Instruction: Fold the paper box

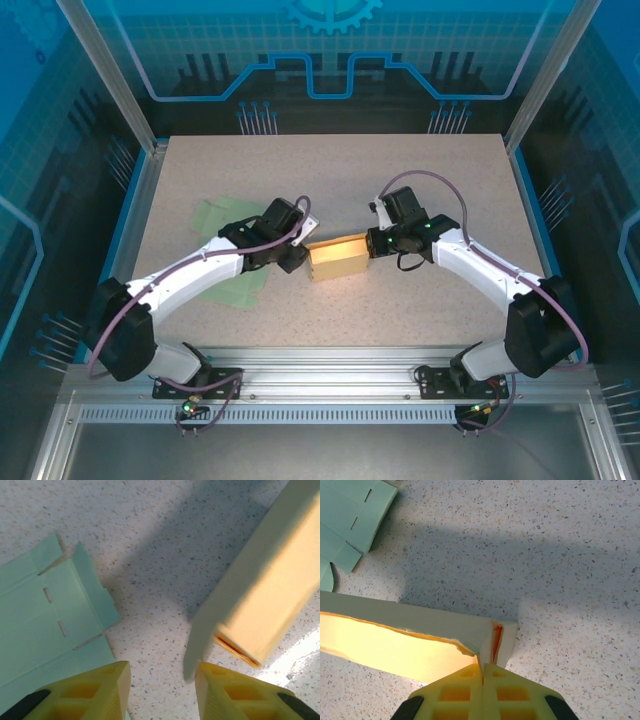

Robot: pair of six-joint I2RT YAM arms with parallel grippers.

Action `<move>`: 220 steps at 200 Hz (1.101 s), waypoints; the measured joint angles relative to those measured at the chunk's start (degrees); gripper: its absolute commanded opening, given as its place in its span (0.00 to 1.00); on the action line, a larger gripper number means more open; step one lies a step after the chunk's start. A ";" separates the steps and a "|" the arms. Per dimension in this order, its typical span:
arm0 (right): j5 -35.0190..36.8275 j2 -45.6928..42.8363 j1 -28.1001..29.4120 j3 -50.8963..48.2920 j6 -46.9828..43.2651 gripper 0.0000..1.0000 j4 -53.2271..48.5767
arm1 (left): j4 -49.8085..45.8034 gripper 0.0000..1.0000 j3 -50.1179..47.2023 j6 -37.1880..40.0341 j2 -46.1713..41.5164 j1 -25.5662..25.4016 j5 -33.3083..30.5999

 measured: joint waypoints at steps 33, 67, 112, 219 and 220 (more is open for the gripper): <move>0.00 0.15 0.04 0.02 0.00 0.00 0.04 | -0.24 0.41 0.07 -1.20 0.81 0.00 1.11; 0.00 0.20 0.07 0.02 0.00 0.00 0.04 | -0.35 0.27 0.81 -2.86 0.87 0.00 1.07; 0.52 0.20 0.33 0.02 0.00 0.00 0.04 | -0.22 0.15 2.47 -6.10 0.90 0.00 1.31; 4.72 0.59 2.32 0.90 0.02 0.00 -1.29 | -0.09 0.05 3.78 -15.04 1.25 0.42 5.90; 4.76 0.61 2.36 0.92 0.00 0.00 -1.27 | -0.04 0.05 3.78 -15.30 1.25 0.46 6.05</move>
